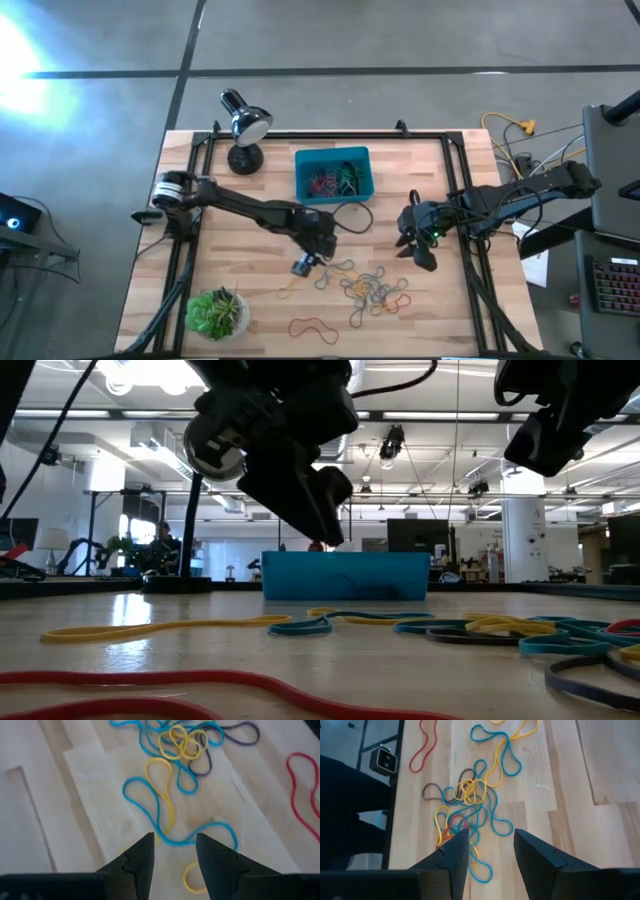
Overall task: Pick and place rubber bands into bin
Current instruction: Put the blue rubber band into the blue bin
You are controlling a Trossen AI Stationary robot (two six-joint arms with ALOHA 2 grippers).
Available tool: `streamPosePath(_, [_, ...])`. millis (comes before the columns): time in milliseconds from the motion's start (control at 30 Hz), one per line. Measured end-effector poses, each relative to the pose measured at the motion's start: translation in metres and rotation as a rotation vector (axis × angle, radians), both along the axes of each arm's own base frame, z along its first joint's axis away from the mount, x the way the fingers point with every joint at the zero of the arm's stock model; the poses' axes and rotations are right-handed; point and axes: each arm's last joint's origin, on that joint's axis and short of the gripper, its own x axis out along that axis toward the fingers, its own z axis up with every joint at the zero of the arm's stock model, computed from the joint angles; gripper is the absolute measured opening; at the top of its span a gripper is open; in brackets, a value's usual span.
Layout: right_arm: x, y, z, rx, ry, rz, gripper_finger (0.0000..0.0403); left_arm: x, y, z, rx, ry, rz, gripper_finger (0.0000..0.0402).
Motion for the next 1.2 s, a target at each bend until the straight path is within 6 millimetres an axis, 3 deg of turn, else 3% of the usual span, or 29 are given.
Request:
streamPosePath(667, [-0.007, -0.001, -0.003, -0.056, 0.009, 0.062, 0.0129, 0.019, -0.024, -0.031, 0.041, 0.013, 0.087, 0.0129])
streamPosePath(1200, [-0.010, -0.002, -0.006, -0.073, 0.045, 0.077, 0.0123, 0.024, -0.028, -0.053, 0.037, 0.059, 0.182, 0.0128])
